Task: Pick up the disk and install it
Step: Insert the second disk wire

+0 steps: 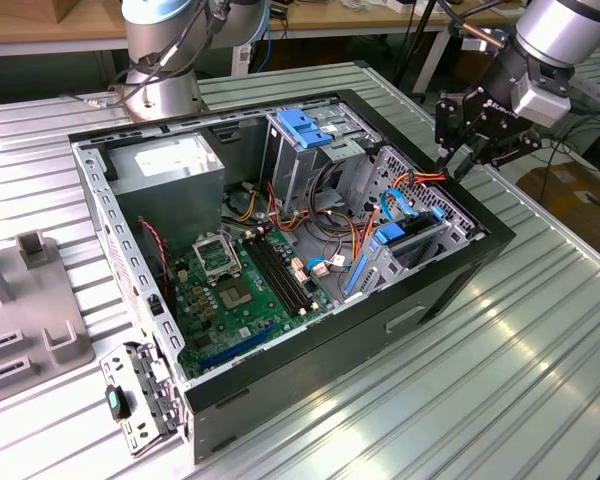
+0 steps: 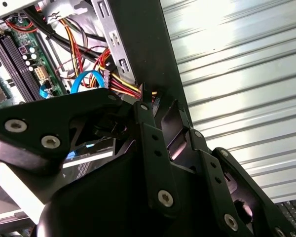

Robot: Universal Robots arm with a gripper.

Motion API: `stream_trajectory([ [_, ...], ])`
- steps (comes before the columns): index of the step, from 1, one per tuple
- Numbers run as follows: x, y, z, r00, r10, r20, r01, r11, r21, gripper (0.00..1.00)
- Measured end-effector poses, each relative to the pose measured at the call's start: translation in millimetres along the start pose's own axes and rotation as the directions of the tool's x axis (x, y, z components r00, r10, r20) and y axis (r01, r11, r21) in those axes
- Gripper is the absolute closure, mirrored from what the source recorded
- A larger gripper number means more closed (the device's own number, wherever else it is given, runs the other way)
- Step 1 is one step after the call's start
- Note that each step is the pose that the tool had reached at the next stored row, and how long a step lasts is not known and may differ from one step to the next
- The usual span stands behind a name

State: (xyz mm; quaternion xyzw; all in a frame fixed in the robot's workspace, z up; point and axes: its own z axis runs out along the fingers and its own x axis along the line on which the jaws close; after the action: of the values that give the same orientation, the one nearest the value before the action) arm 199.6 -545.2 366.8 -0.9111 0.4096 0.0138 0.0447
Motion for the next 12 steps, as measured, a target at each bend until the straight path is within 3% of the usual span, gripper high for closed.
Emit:
stream_trajectory([
  [10, 0.6, -1.2, 0.7, 1.0, 0.0, 0.0001, 0.0, 1.0, 0.0, 0.64],
  [11, 0.6, -1.3, 0.7, 1.0, 0.0, 0.0001, 0.0, 1.0, 0.0, 0.65],
  [12, 0.6, -1.3, 0.7, 1.0, 0.0, 0.0001, 0.0, 1.0, 0.0, 0.73],
])
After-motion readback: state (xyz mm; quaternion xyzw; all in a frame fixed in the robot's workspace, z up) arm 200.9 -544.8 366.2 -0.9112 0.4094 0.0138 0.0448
